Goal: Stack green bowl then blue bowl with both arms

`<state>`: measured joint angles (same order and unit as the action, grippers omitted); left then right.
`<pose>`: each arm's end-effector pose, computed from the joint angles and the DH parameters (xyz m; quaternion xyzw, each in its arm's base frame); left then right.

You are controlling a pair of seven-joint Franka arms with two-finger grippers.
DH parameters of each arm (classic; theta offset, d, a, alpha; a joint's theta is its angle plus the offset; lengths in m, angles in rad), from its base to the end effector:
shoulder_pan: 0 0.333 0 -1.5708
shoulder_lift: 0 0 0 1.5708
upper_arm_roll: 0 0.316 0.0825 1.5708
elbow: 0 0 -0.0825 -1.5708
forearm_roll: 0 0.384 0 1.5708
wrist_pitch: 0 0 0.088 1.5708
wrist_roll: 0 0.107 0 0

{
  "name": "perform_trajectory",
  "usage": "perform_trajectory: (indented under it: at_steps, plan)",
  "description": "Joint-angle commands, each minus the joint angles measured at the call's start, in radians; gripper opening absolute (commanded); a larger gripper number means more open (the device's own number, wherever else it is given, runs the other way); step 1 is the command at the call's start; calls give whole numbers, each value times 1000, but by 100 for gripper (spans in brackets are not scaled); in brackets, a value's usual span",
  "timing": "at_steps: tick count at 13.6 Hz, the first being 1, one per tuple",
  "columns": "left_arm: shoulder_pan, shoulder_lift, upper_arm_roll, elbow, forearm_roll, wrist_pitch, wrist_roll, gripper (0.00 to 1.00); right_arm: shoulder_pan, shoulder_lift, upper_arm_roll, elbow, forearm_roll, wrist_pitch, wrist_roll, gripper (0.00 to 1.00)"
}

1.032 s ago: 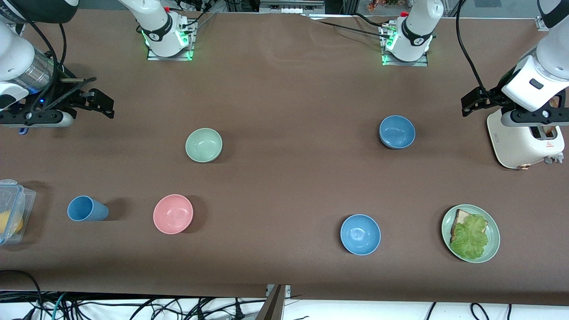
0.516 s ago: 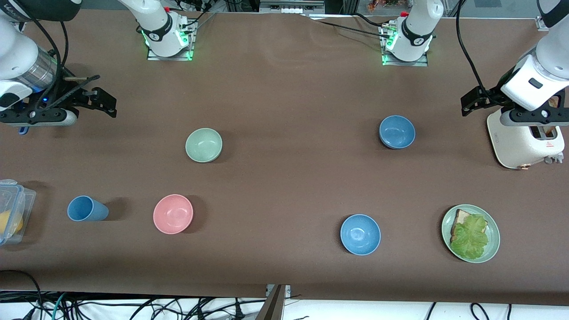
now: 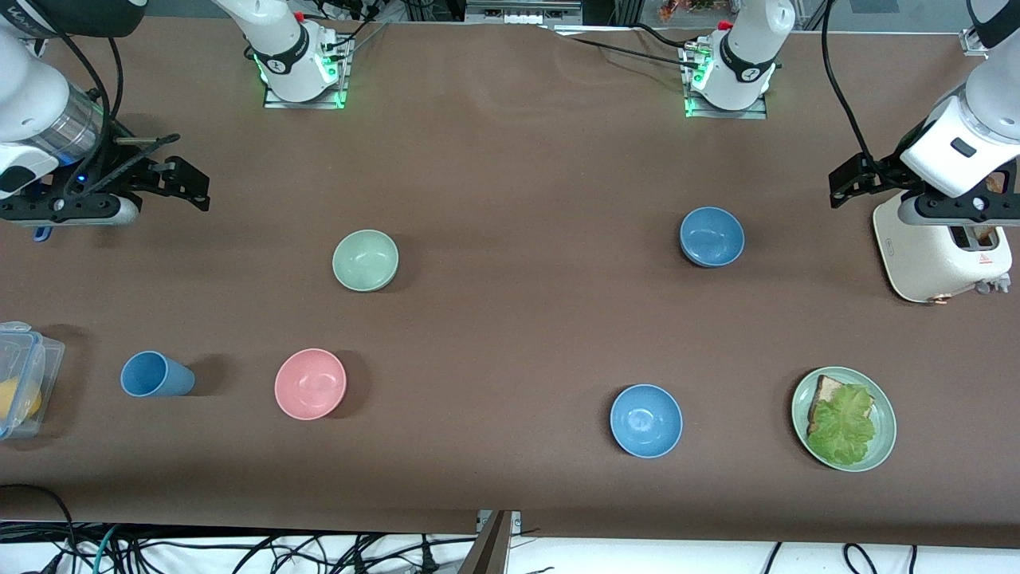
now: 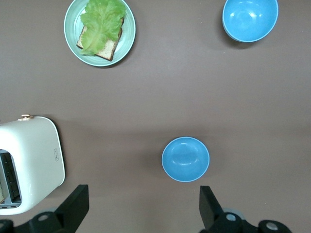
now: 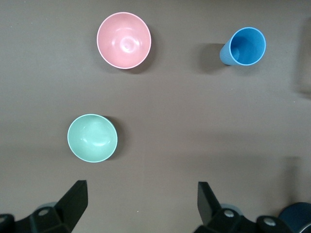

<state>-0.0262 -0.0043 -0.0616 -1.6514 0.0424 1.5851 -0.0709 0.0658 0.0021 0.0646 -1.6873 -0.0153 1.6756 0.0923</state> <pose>0.5498 -0.0440 0.5902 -0.9992 0.0094 0.0292 0.0237 0.5562 0.0714 0.5771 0.9997 0.0199 -0.0060 0.0083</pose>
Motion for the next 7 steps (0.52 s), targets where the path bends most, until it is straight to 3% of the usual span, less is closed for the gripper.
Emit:
perform_trajectory:
  at_steps: [1,7]
  plan:
    - [0,17,-6,39,-12,-27,22,100,-6,-27,8,-17,-3,-2,0,100]
    - [0,35,-14,65,-4,-24,86,100,-7,-27,8,-17,-3,-8,-2,100]
